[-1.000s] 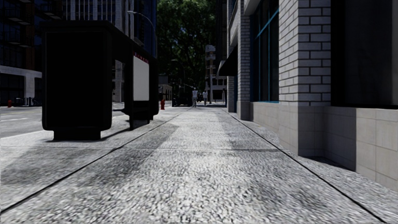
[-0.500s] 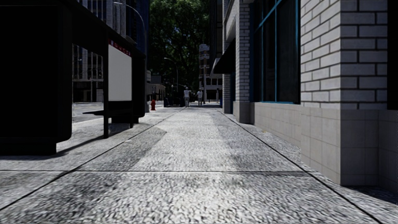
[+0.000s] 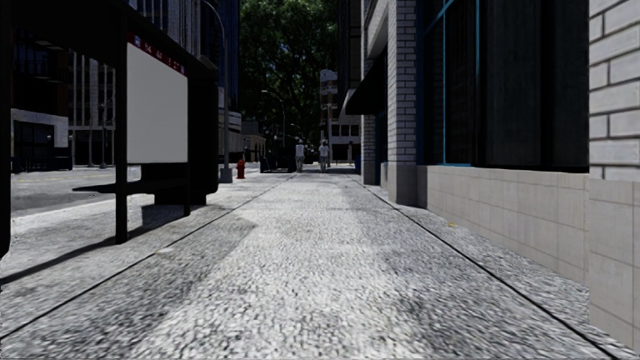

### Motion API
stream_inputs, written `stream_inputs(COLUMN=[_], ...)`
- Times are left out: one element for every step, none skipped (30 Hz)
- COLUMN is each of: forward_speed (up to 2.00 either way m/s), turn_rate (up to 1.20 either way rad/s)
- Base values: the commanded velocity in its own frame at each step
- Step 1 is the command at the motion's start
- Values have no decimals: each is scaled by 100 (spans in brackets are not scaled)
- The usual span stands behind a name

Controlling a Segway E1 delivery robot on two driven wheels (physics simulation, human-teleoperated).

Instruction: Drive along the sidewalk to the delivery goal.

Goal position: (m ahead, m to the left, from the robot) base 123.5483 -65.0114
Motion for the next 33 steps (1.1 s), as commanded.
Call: stream_inputs(forward_speed=[200,200,200,200,200,200,200,200,200,200,200,200,200,200,200,200,200,200,200,200,200,200,200,200,200,200,200,200,200,200,200,200,200], turn_rate=[0,0,0,0,0,0,0,0,0,0,0,0,0,0,0,0,0,0,0,0,0,0,0,0,0,0,0,0,0,0,0,0,0])
